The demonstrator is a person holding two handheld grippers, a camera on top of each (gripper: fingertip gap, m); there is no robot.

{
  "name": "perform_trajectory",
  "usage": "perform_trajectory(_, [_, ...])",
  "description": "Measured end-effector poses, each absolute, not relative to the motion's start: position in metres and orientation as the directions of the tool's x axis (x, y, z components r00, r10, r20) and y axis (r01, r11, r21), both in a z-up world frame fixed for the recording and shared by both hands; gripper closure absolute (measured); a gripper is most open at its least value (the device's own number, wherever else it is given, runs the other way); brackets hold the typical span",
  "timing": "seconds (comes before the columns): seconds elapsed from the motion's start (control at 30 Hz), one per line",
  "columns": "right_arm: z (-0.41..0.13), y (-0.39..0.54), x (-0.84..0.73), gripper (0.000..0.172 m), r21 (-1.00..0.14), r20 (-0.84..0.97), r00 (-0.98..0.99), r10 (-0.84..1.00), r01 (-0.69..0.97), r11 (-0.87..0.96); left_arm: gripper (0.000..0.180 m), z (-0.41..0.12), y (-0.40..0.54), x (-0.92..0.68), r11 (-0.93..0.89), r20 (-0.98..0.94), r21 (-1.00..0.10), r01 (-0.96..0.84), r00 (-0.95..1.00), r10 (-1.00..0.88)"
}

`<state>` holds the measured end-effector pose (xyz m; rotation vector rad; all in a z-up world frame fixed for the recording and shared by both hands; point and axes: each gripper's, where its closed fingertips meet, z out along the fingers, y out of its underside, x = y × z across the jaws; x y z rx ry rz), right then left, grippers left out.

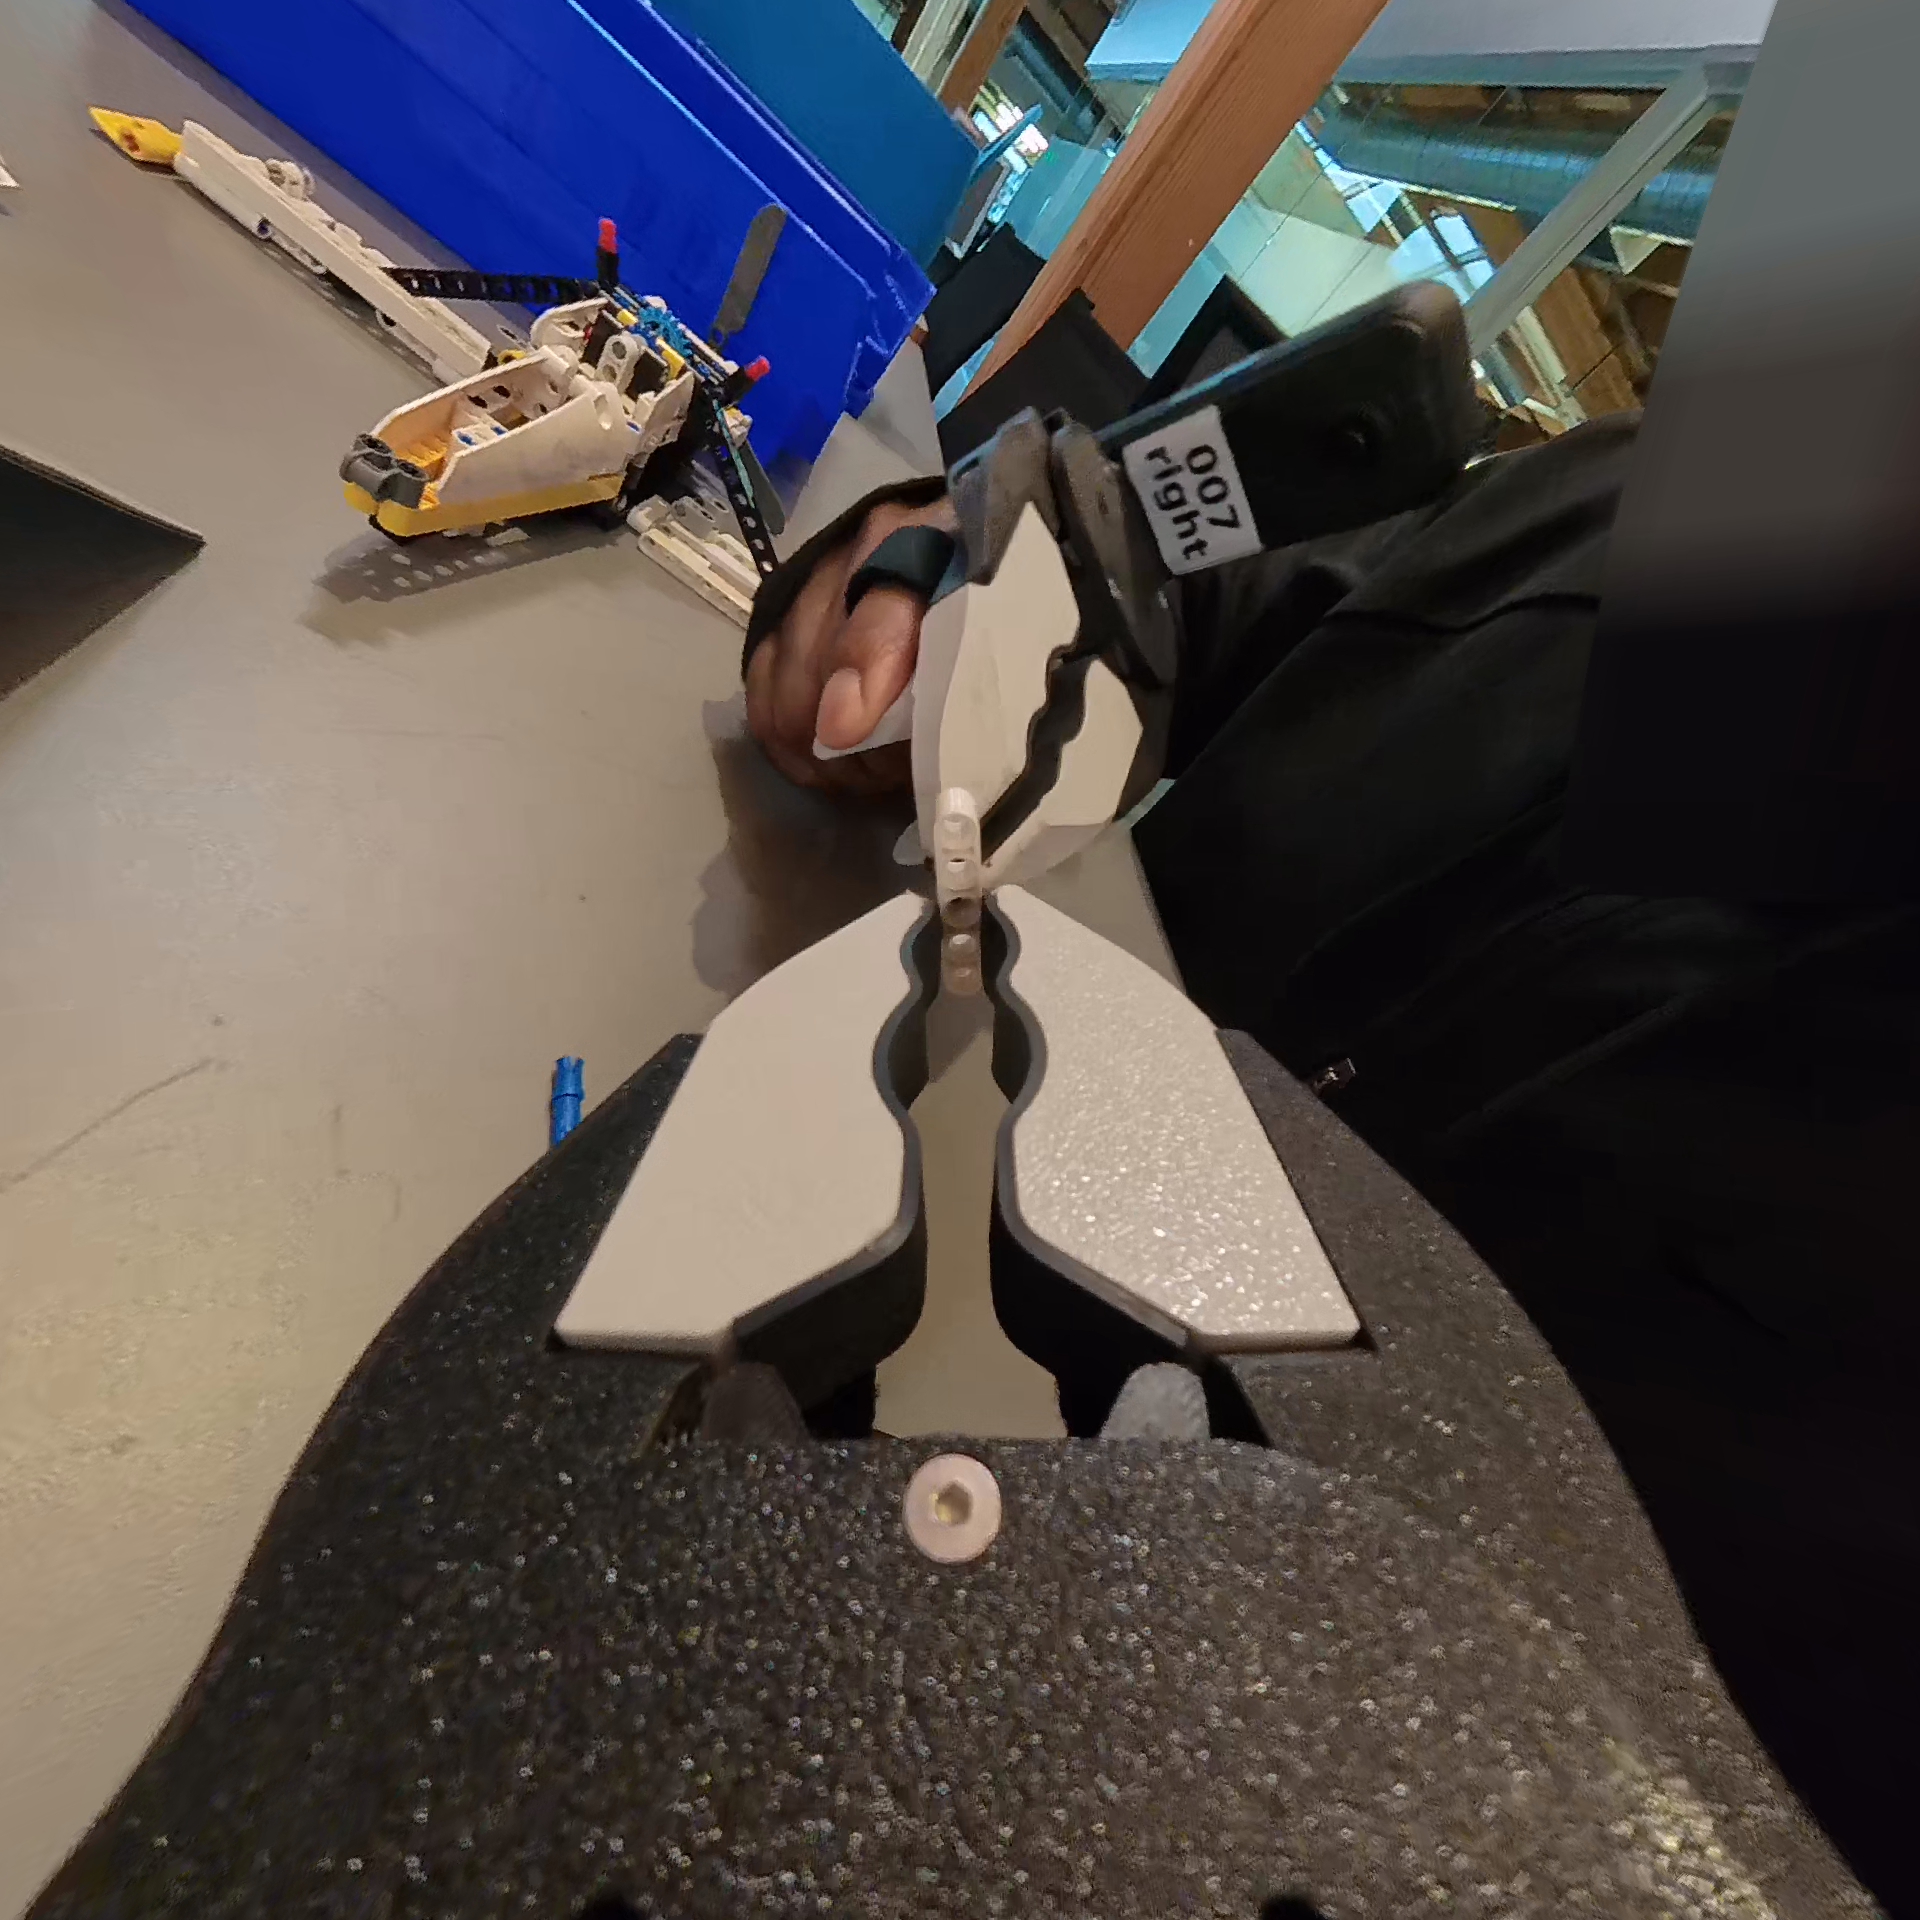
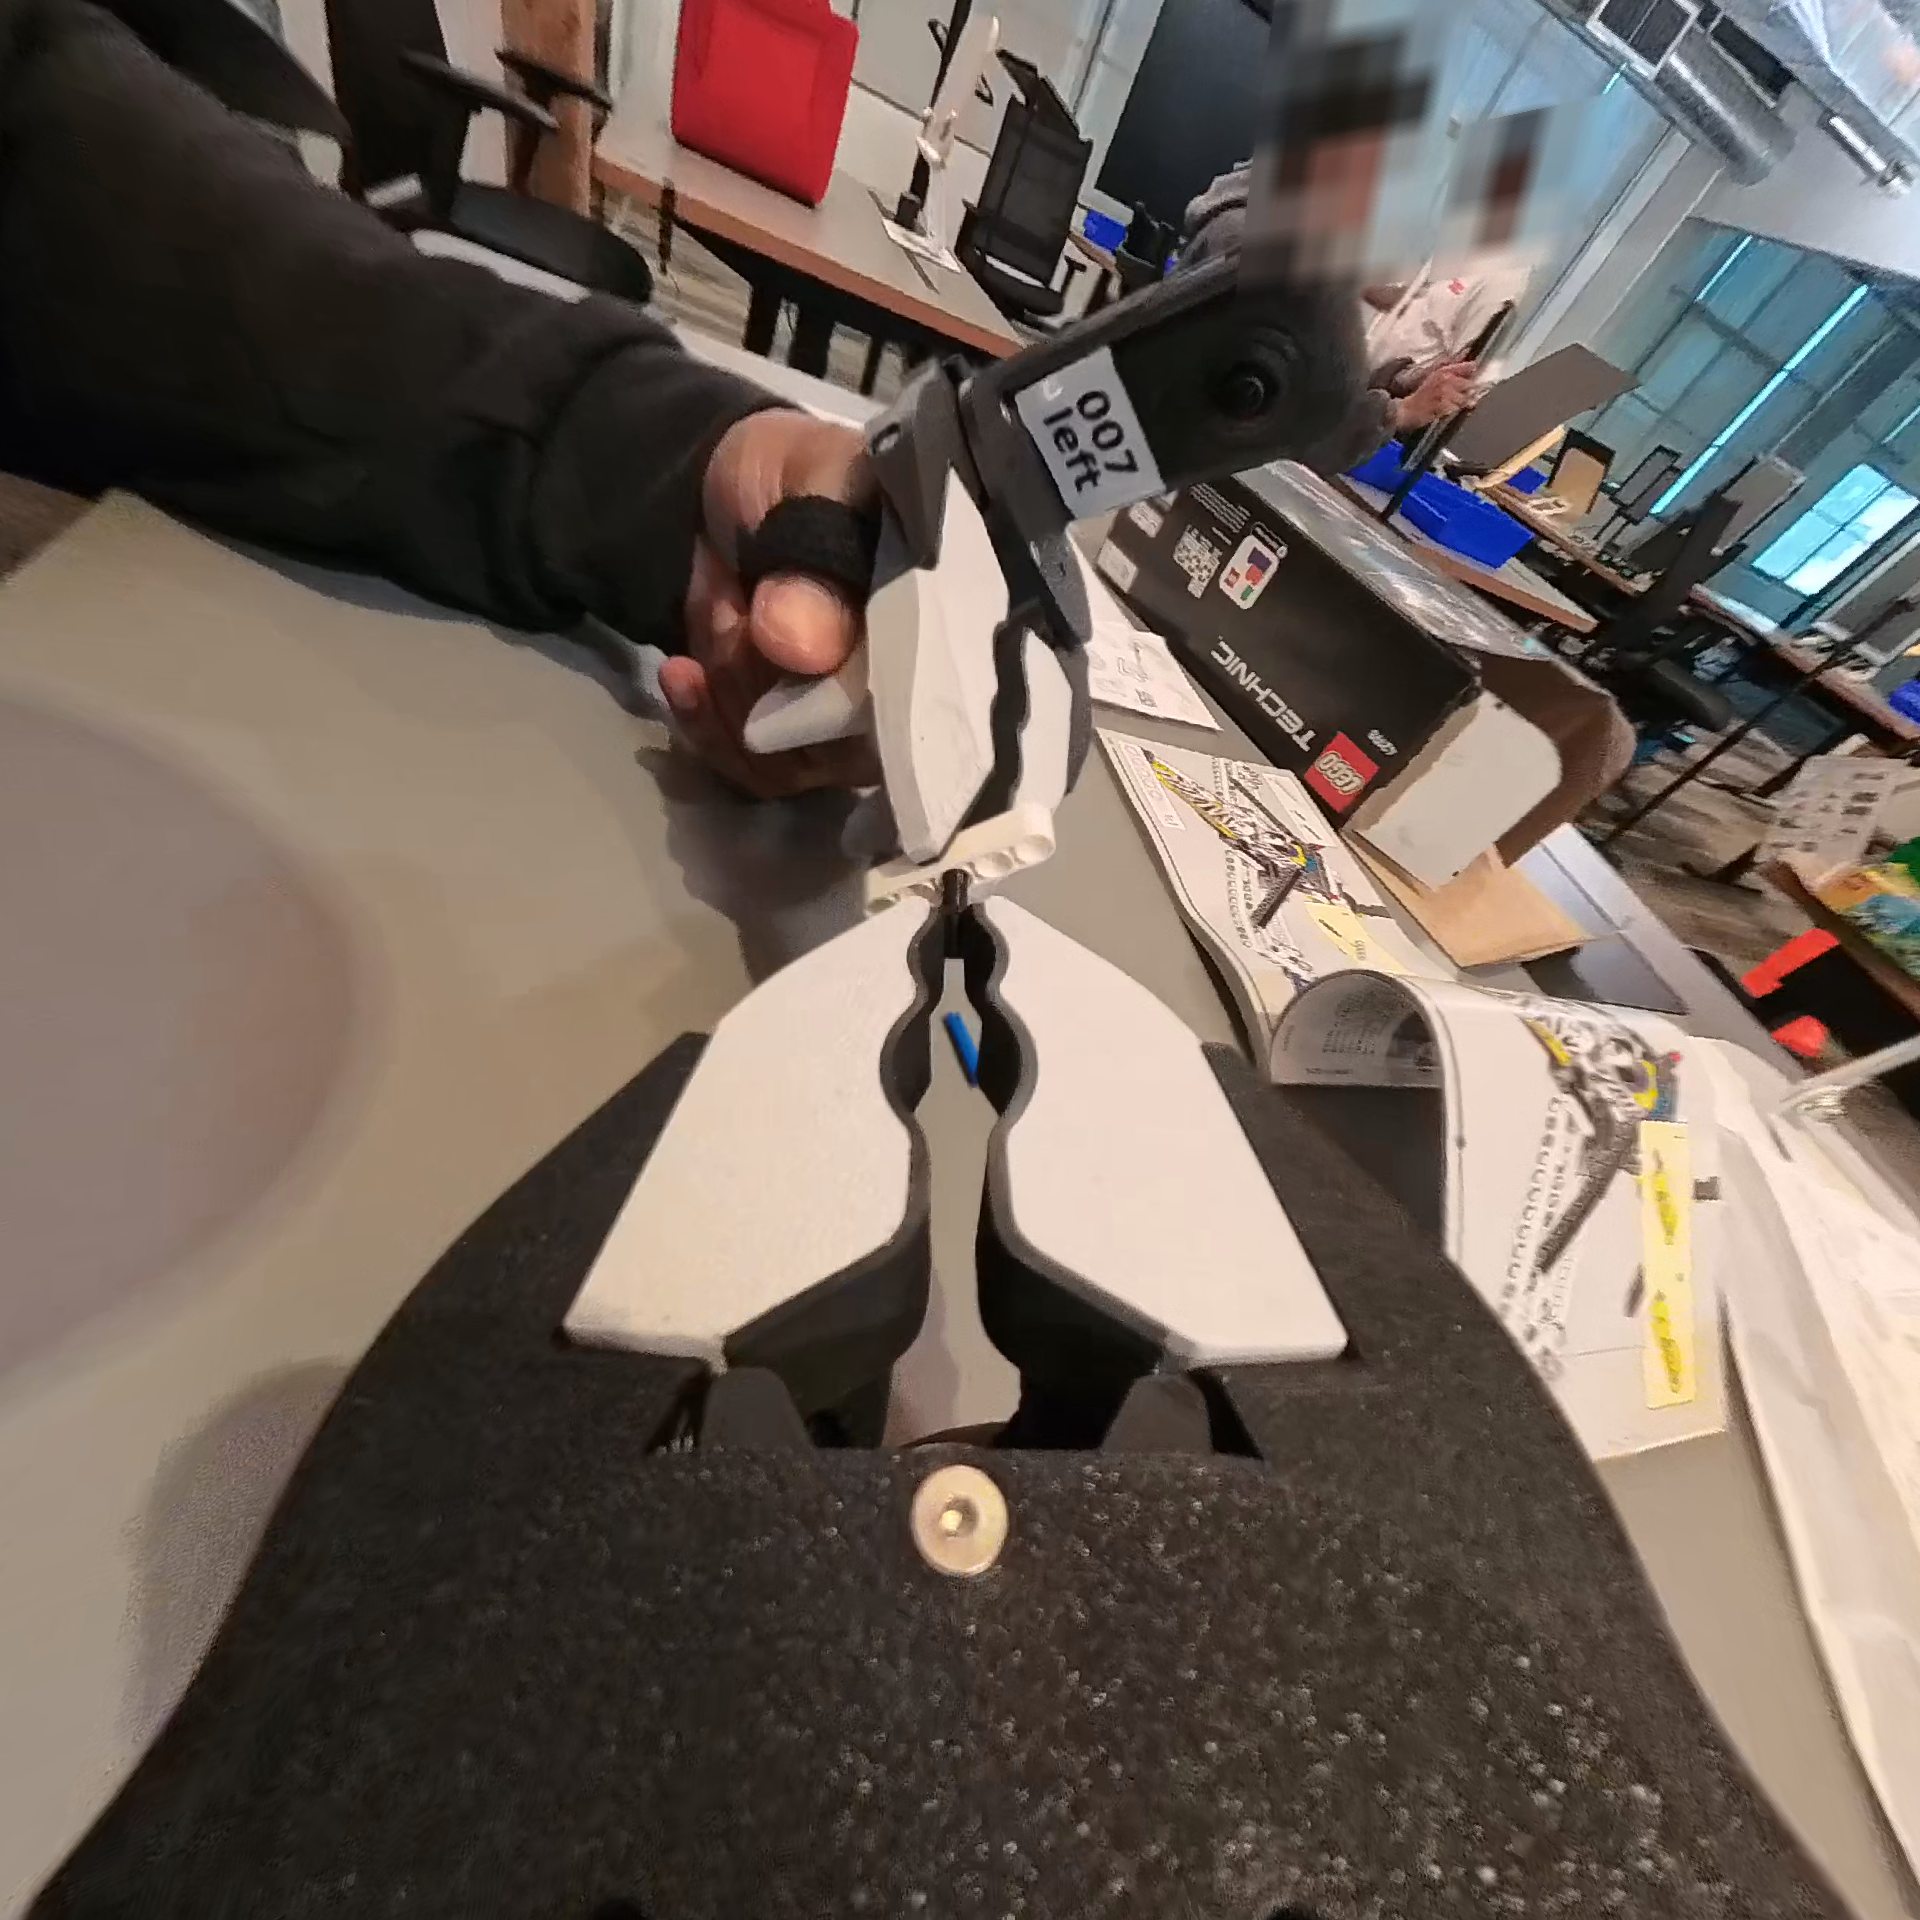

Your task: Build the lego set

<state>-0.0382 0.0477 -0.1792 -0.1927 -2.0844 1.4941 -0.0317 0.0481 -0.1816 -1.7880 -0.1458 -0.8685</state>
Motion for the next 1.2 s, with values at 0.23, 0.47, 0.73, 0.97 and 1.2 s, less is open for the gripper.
perform_trajectory(0.23, [-0.189,0.05,-0.042,0.169,-0.801,0.535,-0.739,0.409,-0.291,0.523,0.174,-0.19,0.051,-0.035,-0.434,0.606,-0.767,0.474,0.756,-0.245])
perform_trajectory(0.47, [-0.196,0.053,-0.046,0.17,-0.7,0.652,-0.652,0.387,-0.32,0.639,0.174,-0.197,0.053,-0.039,-0.451,0.593,-0.761,0.468,0.783,-0.189])
perform_trajectory(0.73, [-0.201,0.053,-0.049,0.172,-0.745,0.575,-0.695,0.432,-0.227,0.627,0.174,-0.202,0.055,-0.041,-0.453,0.512,-0.798,0.396,0.843,-0.165])
perform_trajectory(0.97, [-0.211,0.051,-0.046,0.172,-0.774,0.494,-0.756,0.428,-0.158,0.613,0.174,-0.209,0.054,-0.046,-0.485,0.436,-0.809,0.331,0.892,-0.119])
perform_trajectory(1.2, [-0.227,0.072,-0.058,0.165,-0.787,0.345,-0.786,0.513,0.056,0.615,0.174,-0.208,0.042,-0.078,-0.436,0.452,-0.805,0.402,0.892,-0.012])
